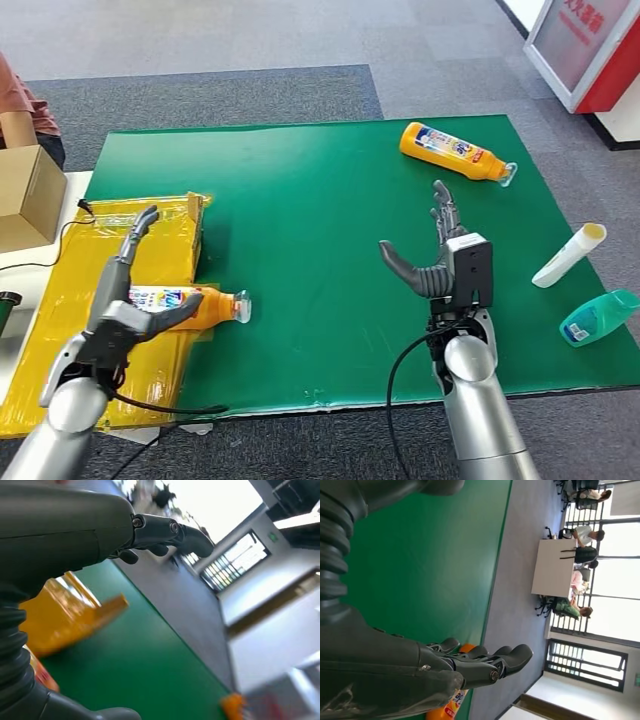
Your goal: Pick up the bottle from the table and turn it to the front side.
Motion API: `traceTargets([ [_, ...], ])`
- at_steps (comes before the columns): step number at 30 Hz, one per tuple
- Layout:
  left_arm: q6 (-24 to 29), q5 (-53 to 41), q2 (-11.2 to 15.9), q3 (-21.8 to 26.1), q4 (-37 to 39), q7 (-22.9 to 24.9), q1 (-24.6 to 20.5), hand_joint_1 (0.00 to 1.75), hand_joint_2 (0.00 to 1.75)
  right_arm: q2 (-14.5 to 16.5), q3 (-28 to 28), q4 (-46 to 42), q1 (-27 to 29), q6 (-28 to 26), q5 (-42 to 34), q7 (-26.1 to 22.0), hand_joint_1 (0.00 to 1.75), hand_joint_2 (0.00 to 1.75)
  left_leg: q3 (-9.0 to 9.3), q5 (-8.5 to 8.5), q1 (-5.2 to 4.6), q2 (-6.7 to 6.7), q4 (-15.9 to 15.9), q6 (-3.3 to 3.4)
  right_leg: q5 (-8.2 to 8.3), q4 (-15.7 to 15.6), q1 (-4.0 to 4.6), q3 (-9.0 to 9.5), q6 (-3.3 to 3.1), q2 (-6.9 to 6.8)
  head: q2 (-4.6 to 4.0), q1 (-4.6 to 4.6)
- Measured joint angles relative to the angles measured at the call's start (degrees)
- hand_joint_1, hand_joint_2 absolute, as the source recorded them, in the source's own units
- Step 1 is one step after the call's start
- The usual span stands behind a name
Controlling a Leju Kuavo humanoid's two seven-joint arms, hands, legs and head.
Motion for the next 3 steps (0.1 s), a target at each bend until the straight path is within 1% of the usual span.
traceTargets([
  [2, -5.6, 10.7, 0.1, 2.2, -1.8, -2.9, 0.8, 0.00, 1.75, -0.2, 0.0, 0.0, -0.1, 0.9, -1.8, -0.4, 0.00, 1.75, -0.01, 0.00, 0.00, 0.00, 0.0, 0.00, 0.00, 0.0, 0.00, 0.00, 0.00, 0.00, 0.00, -0.01],
  [3, -7.0, 13.1, 0.2, 2.8, -2.2, -3.5, 1.0, 0.00, 1.75, -0.3, 0.0, 0.0, -0.2, 1.3, -2.3, -0.4, 0.00, 1.75, -0.01, 0.00, 0.00, 0.00, 0.0, 0.00, 0.00, 0.0, 0.00, 0.00, 0.00, 0.00, 0.00, 0.00],
])
